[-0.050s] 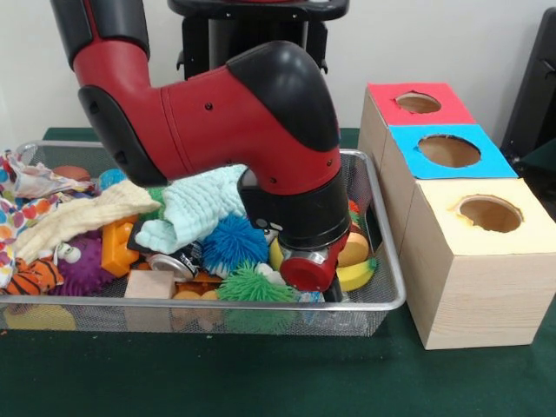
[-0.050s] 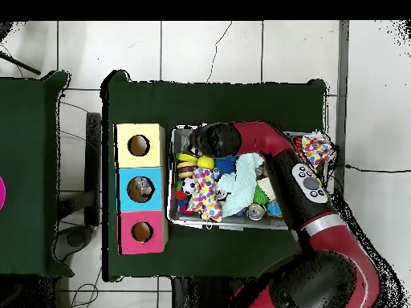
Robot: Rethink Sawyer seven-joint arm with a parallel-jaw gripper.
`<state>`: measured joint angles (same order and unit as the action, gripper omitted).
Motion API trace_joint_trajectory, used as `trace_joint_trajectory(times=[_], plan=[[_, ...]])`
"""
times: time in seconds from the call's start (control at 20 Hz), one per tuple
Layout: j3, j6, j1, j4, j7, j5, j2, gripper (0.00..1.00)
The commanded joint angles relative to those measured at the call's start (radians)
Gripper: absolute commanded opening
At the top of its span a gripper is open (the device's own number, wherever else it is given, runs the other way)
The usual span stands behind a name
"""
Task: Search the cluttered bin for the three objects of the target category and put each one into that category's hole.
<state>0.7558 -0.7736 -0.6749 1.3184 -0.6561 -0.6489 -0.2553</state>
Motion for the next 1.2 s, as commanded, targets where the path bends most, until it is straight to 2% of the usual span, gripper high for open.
trace_joint_trajectory(times=[0.05, 0.35, 0.75, 0.95, 1.1, 1.15, 1.2], plan=[[-0.06, -0.1, -0.024, 0.052, 0.019, 0.011, -0.077, 0.0], [-0.061, -0.113, -0.022, 0.079, 0.001, 0.029, -0.11, 0.0], [-0.081, -0.04, -0.024, 0.051, 0.0, -0.001, -0.053, 0.0], [-0.093, -0.033, -0.021, 0.062, -0.043, 0.011, -0.056, 0.0], [-0.093, -0.054, -0.018, 0.049, -0.026, 0.015, -0.05, 0.0], [-0.101, -0.056, -0.01, 0.044, -0.025, 0.009, -0.053, 1.0], [-0.1, -0.054, -0.012, 0.046, -0.025, 0.011, -0.053, 1.0]])
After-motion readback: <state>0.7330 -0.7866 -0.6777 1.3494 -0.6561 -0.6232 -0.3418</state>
